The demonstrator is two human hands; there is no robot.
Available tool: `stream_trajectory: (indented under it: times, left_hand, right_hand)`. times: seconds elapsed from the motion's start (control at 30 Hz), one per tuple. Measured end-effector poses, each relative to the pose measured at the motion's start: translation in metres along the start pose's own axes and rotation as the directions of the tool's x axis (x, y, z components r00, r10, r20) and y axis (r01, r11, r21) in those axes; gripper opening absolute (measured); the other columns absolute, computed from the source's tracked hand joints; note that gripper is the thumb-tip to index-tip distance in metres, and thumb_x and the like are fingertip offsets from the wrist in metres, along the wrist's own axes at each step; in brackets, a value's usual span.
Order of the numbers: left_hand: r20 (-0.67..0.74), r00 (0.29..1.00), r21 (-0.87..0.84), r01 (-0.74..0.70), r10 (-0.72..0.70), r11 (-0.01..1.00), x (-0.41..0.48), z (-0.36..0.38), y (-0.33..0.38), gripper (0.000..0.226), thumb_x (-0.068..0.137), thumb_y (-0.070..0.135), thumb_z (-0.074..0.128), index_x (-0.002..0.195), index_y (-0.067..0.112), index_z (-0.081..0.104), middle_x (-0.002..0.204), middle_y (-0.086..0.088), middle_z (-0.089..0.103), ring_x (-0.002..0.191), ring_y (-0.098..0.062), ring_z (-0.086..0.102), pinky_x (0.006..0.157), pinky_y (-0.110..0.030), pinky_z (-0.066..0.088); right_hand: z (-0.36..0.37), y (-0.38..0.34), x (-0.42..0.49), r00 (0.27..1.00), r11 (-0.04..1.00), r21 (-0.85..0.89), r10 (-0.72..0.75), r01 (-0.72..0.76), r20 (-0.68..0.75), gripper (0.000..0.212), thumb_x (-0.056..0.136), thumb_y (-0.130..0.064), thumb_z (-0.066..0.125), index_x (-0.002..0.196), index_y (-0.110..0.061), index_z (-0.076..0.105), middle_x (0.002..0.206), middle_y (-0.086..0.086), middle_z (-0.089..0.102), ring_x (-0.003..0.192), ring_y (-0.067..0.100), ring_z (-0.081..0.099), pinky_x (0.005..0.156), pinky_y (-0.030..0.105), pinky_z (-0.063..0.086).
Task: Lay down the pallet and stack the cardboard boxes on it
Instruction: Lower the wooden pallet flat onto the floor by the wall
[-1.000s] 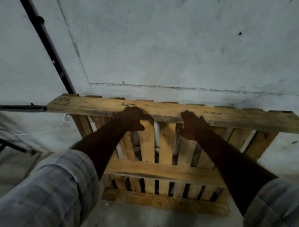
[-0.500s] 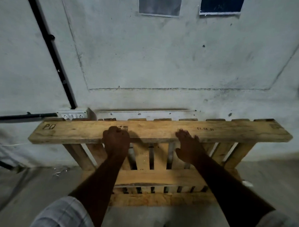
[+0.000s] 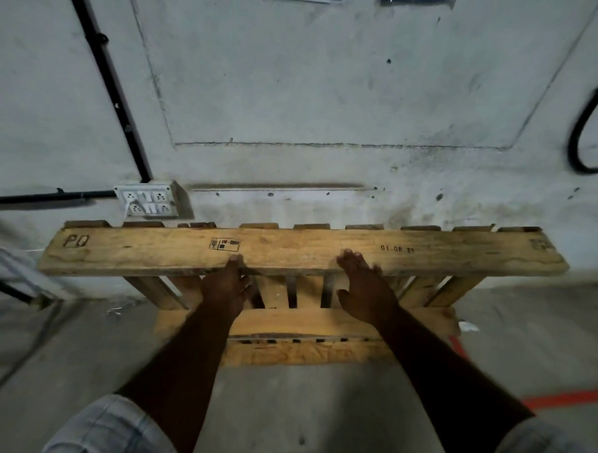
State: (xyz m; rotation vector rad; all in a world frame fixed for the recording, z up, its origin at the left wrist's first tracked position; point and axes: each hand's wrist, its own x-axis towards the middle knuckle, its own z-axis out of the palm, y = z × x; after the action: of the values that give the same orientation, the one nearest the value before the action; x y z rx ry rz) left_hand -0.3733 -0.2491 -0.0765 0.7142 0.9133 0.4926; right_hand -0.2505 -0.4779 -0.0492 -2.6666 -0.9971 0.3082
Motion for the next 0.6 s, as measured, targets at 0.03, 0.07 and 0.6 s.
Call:
stream_trajectory:
  times: [0.03,0.07,0.6]
  left_hand:
    - [-0.007,1.000,0.000,-0.009,0.009,1.000,-0.008,-0.002,-0.004,0.039,0.099,0.029,0.058,0.133,0.011,0.054,0.133,-0.015,0.062,0.119,-0.030,0.059,0.077,-0.038,0.050]
    - [-0.007,1.000,-0.004,-0.011,0.011,1.000,-0.015,-0.006,-0.009,0.037,0.099,0.027,0.057,0.133,0.011,0.054,0.133,-0.015,0.061,0.123,-0.030,0.057,0.081,-0.040,0.048]
    - [-0.185,0.981,0.051,-0.046,0.055,0.998,-0.132,-0.087,-0.092,0.030,0.100,0.019,0.058,0.124,0.002,0.054,0.123,-0.019,0.059,0.102,-0.031,0.064,0.080,-0.043,0.050]
  right_hand:
    - [0.001,0.001,-0.009,1.000,1.000,0.017,-0.010,0.010,0.002,0.076,0.095,-0.025,0.060,0.161,-0.023,0.020,0.171,-0.003,0.007,0.157,0.018,0.004,0.126,0.045,0.003]
    - [0.002,0.003,-0.018,1.000,0.999,0.031,-0.020,0.021,-0.002,0.074,0.096,-0.025,0.059,0.160,-0.023,0.022,0.171,-0.003,0.008,0.157,0.017,0.006,0.126,0.045,0.003]
    - [0.069,0.031,-0.177,0.729,-0.315,0.927,0.583,-0.203,0.357,0.055,0.093,-0.037,0.071,0.138,-0.011,0.052,0.129,0.009,0.055,0.122,0.031,0.053,0.096,0.050,0.052]
